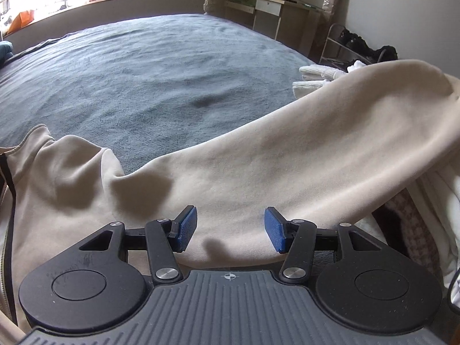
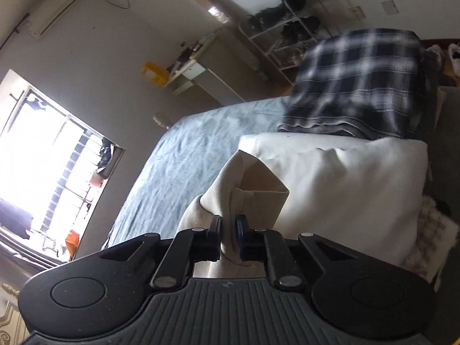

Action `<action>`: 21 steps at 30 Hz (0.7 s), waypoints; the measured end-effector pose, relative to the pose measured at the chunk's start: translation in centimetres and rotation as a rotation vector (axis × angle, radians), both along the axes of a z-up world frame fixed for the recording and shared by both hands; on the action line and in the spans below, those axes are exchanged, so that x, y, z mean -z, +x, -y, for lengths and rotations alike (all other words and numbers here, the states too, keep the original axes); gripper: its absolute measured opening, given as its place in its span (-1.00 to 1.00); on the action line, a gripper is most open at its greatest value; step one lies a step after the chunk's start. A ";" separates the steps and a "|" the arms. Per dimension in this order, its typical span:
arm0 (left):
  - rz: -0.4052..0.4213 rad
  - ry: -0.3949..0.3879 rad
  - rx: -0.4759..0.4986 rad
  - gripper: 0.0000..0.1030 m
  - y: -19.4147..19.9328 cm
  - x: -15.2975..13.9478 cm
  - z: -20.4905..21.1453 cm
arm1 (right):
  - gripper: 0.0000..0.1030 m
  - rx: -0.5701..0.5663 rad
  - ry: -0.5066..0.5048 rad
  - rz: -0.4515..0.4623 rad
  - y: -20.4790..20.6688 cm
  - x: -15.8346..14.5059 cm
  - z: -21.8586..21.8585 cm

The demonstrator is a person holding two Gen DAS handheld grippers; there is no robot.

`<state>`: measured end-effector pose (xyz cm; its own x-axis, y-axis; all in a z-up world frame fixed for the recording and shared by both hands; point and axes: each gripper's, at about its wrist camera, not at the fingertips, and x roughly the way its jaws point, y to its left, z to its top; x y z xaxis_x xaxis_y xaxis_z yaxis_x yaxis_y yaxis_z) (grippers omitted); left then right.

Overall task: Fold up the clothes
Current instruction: 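Grasp the hoodie hood with the right tool and lift it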

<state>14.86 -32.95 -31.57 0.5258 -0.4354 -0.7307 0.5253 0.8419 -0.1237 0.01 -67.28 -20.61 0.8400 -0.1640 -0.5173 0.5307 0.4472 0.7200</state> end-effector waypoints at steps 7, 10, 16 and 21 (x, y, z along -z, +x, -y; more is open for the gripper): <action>-0.018 -0.016 -0.033 0.01 0.1 0.2 -0.3 | 0.08 0.088 0.104 -0.029 -2.1 0.0 0.7; -0.016 -0.011 -0.035 0.01 -0.1 0.2 -0.1 | 0.24 0.056 0.080 -0.065 -1.5 0.2 0.6; -0.003 -0.003 -0.032 0.01 -0.4 0.3 0.4 | -0.25 -0.027 -0.020 -0.151 2.3 0.5 0.3; -0.013 -0.007 -0.039 0.01 -0.6 0.9 0.7 | -0.75 -0.095 -0.070 -0.023 1.8 -1.7 -1.1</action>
<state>14.22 -33.62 -32.42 0.5330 -0.4200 -0.7346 0.4904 0.8608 -0.1363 1.86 -66.16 -18.93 0.8413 -0.1208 -0.5269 0.4999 0.5449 0.6732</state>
